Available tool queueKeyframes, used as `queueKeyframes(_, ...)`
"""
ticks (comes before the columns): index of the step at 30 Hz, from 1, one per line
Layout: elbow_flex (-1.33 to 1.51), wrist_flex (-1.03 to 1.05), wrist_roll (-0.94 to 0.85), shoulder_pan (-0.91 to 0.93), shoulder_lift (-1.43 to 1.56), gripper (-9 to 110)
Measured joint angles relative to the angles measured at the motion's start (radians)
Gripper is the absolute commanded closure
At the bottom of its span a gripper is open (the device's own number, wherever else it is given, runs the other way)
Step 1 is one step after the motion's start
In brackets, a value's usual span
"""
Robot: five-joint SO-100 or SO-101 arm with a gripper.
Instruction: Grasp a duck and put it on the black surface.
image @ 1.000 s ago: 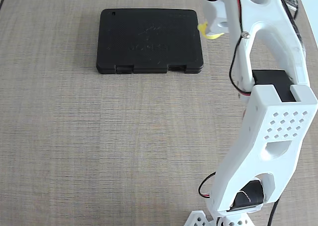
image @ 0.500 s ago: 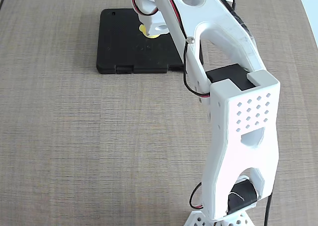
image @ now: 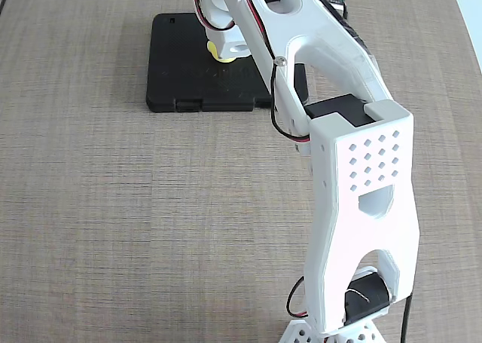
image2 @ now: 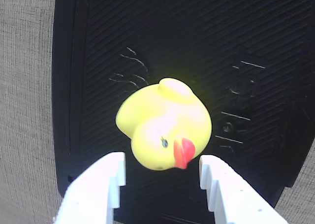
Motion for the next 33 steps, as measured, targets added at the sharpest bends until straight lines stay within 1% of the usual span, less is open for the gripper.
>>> queueKeyframes(7, 0.018, 0.000, 0.000, 0.135, 0.034, 82)
queueKeyframes(9, 0.067, 0.000, 0.000, 0.190, 0.129, 83)
queueKeyframes(13, 0.242, 0.000, 0.000, 0.238, 0.388, 84)
queueKeyframes(17, 0.509, 0.000, 0.000, 0.262, 0.686, 86)
queueKeyframes(20, 0.752, -0.026, 0.000, 0.339, 0.931, 89)
queueKeyframes(23, 1.022, -0.097, 0.000, 0.436, 1.190, 95)
queueKeyframes(27, 1.378, -0.189, -0.002, 0.469, 1.574, 103)
queueKeyframes(31, 1.654, -0.221, -0.002, 0.471, 1.976, 101)
queueKeyframes(33, 1.743, -0.221, -0.002, 0.472, 2.097, 101)
